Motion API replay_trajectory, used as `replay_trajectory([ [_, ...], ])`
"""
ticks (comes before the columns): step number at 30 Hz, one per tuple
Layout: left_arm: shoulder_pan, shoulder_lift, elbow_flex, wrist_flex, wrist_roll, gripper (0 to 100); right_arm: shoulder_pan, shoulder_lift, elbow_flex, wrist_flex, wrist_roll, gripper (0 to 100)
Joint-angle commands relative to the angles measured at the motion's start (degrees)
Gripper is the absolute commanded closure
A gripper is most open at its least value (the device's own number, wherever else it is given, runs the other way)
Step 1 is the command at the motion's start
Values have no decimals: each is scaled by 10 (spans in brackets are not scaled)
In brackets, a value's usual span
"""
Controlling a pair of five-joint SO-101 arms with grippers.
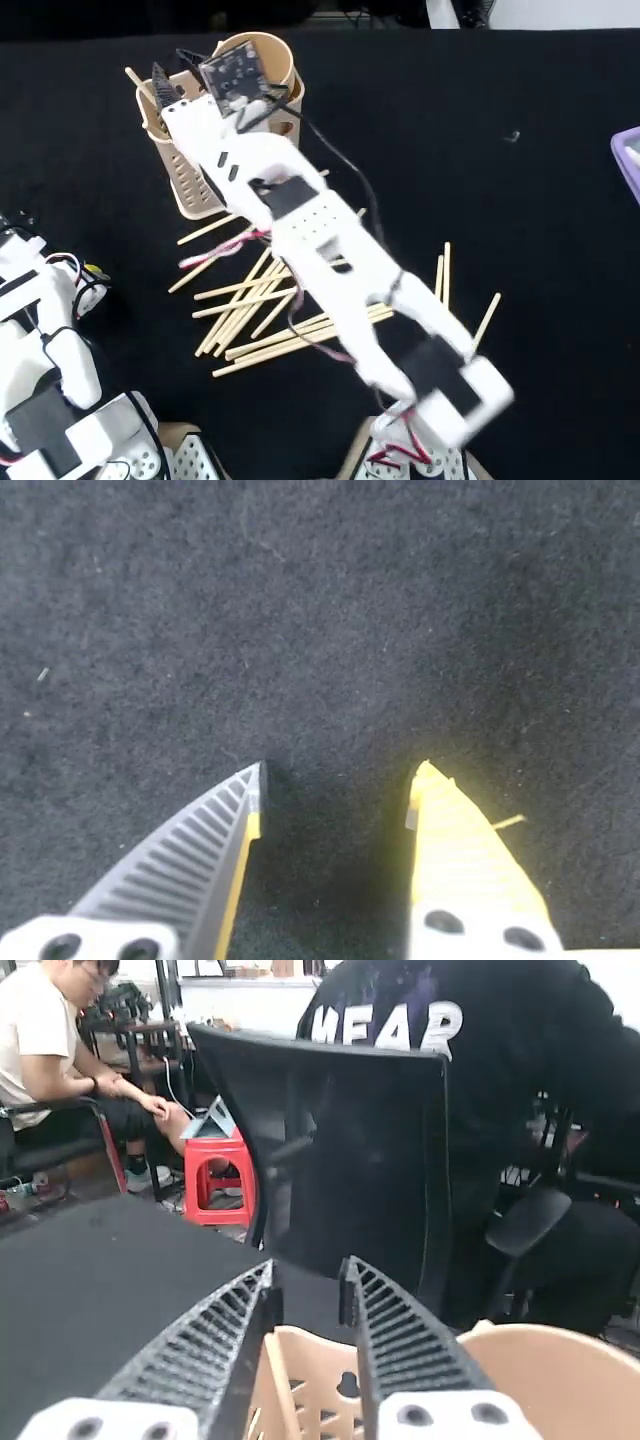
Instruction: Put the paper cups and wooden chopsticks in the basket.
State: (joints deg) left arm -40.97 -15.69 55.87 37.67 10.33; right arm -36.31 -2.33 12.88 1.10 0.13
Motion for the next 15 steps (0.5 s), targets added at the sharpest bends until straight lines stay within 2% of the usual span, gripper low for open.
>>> replay_trajectory([
  [1, -7, 1, -18, -8, 2, 762, 5, -179, 31, 134, -4, 897],
  [5, -7, 1, -18, -8, 2, 762, 45, -354, 92, 345, -4, 896],
  [8, -7, 1, -18, -8, 2, 762, 127, -466, 138, 502, -3, 896],
  [13, -7, 1, -18, -8, 2, 762, 300, -589, 261, 638, -2, 889],
  [15, -7, 1, -18, -8, 2, 762, 360, -609, 321, 661, 16, 841],
])
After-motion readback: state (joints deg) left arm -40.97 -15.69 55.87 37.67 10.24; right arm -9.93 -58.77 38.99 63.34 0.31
